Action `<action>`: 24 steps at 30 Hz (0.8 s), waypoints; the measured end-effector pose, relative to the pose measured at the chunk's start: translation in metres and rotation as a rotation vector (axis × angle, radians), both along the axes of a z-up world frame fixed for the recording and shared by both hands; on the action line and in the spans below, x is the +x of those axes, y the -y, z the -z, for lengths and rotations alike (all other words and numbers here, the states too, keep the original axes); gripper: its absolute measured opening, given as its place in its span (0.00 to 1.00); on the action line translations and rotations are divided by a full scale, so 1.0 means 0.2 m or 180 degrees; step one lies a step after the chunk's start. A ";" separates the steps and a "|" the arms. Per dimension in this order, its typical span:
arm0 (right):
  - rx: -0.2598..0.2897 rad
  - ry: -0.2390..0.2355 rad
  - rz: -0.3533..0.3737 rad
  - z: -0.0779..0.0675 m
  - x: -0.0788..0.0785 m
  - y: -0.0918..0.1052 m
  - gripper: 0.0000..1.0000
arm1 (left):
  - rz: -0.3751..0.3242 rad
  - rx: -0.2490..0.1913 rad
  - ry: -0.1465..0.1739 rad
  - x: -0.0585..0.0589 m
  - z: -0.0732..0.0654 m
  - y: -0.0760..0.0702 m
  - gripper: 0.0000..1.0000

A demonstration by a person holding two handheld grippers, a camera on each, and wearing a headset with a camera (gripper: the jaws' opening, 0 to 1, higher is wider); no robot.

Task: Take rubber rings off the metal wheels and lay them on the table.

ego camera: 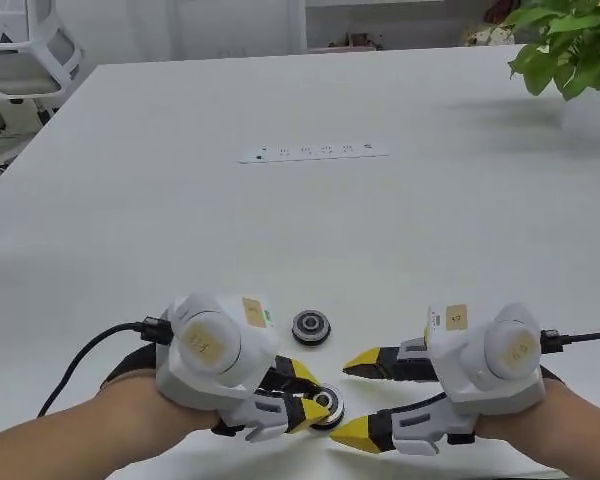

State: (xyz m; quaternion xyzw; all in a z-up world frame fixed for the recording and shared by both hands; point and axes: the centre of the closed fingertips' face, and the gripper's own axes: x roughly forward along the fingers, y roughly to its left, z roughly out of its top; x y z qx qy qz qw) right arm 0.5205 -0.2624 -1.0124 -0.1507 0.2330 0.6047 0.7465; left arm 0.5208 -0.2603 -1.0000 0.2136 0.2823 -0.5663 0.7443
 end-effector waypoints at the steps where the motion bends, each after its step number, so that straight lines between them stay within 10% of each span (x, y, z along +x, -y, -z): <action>1: -0.0005 -0.0001 -0.0005 0.00 0.00 0.00 0.39 | 0.0000 -0.0002 -0.0001 0.00 0.00 0.00 0.14; 24: 0.0078 -0.0096 0.0012 0.02 -0.02 -0.03 0.24 | 0.0000 -0.0006 0.0011 0.00 0.00 0.00 0.14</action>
